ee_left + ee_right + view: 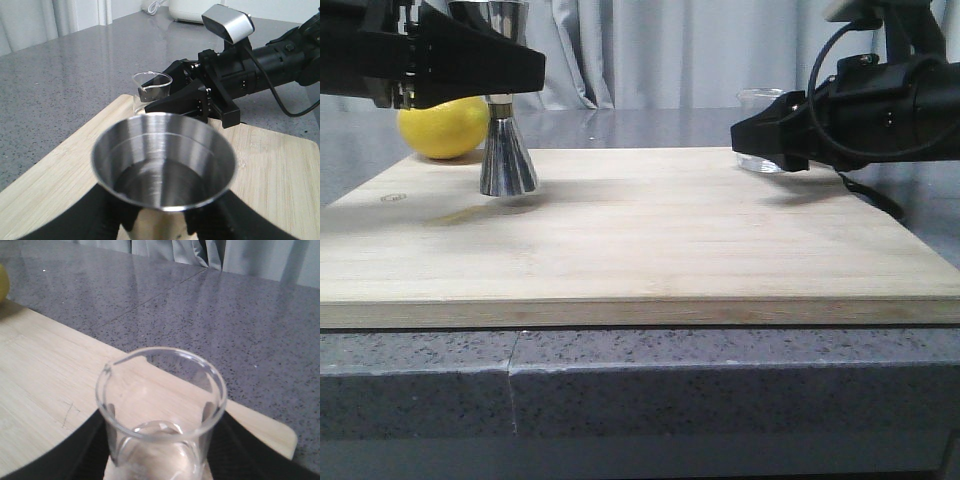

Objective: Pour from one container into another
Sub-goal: 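Tilt the beaker upright and lower it onto the board, right gripper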

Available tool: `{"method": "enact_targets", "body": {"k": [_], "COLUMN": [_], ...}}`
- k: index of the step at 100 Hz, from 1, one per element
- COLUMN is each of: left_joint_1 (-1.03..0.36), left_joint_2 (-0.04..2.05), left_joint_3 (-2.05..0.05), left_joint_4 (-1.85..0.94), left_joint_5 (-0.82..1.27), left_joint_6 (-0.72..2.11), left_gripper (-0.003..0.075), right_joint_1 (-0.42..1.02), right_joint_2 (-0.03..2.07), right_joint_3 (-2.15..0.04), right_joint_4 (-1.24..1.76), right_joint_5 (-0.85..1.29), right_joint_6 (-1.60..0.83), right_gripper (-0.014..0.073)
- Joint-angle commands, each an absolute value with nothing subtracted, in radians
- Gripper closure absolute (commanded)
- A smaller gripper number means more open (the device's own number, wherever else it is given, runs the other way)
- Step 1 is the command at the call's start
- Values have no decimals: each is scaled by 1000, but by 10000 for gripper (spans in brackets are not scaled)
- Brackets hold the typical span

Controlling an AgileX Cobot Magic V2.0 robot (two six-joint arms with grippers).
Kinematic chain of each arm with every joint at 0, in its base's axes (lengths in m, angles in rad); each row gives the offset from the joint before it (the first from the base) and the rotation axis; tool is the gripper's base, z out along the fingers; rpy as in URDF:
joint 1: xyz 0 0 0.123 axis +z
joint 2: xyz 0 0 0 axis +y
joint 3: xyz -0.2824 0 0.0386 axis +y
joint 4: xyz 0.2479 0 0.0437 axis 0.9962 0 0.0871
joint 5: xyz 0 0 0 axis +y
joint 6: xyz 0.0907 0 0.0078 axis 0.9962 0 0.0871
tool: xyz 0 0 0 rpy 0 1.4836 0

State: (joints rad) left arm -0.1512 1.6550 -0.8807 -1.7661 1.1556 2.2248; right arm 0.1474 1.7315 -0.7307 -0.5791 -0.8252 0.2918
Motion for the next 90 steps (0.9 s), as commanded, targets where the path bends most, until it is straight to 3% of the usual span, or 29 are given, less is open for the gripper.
{"method": "enact_targets", "body": {"k": [1,12,46,72,90], "left_joint_1": [-159,-159,-159,-159,-159], "left_joint_2": [1609,1609,1609,1609,1609], "left_joint_3": [-910,-910,-910,-910,-910], "left_joint_4": [-1864,-1864,-1864,-1864,-1864], "left_joint_5": [1247,1247,1247,1247,1245], "left_joint_6": [2219,2219,2219,2219,2219], "left_gripper": [447,447,447,447,446], "right_joint_1": [153,155,155,169,216], "right_joint_2": [1696,1696,1677,1583,1486], "right_joint_3": [-756,-756,-756,-753,-753], "right_joint_4": [-575,-575,-575,-687,-705], "right_joint_5": [-909,-905,-851,-685,-361], "right_joint_6": [282,282,346,516,553], "right_gripper": [260,249,19,4,6]}}
